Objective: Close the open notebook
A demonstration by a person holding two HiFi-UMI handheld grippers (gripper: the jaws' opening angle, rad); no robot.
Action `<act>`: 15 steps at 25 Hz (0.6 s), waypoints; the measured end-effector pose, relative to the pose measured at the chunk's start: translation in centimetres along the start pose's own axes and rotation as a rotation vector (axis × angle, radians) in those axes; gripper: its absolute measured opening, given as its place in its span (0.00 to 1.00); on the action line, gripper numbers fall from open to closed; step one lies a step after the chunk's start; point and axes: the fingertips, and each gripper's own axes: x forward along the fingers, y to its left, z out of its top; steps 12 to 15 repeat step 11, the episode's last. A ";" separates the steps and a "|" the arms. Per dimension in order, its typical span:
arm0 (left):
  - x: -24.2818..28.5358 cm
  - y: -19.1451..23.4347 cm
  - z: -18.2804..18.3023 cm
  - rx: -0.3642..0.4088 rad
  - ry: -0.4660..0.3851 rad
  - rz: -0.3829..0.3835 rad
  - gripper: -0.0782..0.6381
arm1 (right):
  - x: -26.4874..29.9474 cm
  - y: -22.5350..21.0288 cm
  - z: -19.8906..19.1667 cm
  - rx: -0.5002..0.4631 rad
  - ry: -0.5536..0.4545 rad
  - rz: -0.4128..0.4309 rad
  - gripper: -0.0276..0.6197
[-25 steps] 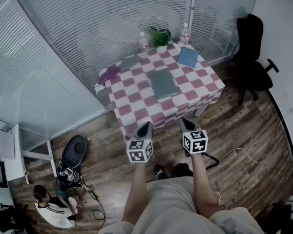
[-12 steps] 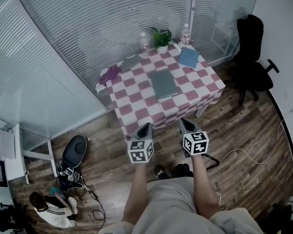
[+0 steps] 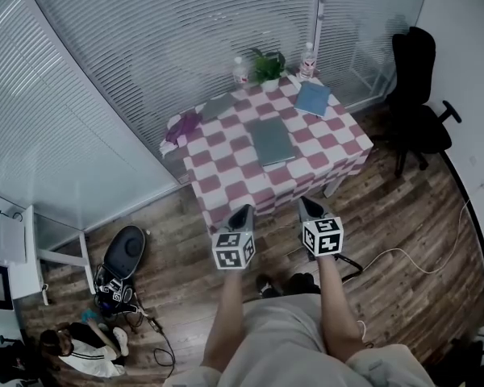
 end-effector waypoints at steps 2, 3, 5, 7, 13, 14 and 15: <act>-0.1 0.1 0.0 -0.001 0.004 0.001 0.12 | 0.1 -0.1 0.1 -0.007 0.006 -0.007 0.04; -0.2 0.2 0.0 -0.002 0.006 0.001 0.12 | 0.1 0.0 0.2 -0.008 0.005 -0.008 0.04; -0.3 0.3 -0.1 -0.003 0.009 0.001 0.12 | 0.2 0.0 0.3 -0.009 -0.001 -0.006 0.04; -0.1 0.1 -0.2 -0.006 0.014 -0.007 0.12 | 0.1 -0.1 0.4 -0.009 -0.004 -0.009 0.04; 0.1 0.1 -0.5 -0.003 0.024 -0.028 0.12 | 0.3 -0.2 0.1 -0.005 -0.002 -0.013 0.04; 0.1 0.1 -0.5 -0.003 0.024 -0.028 0.12 | 0.3 -0.2 0.1 -0.005 -0.002 -0.013 0.04; 0.1 0.1 -0.5 -0.003 0.024 -0.028 0.12 | 0.3 -0.2 0.1 -0.005 -0.002 -0.013 0.04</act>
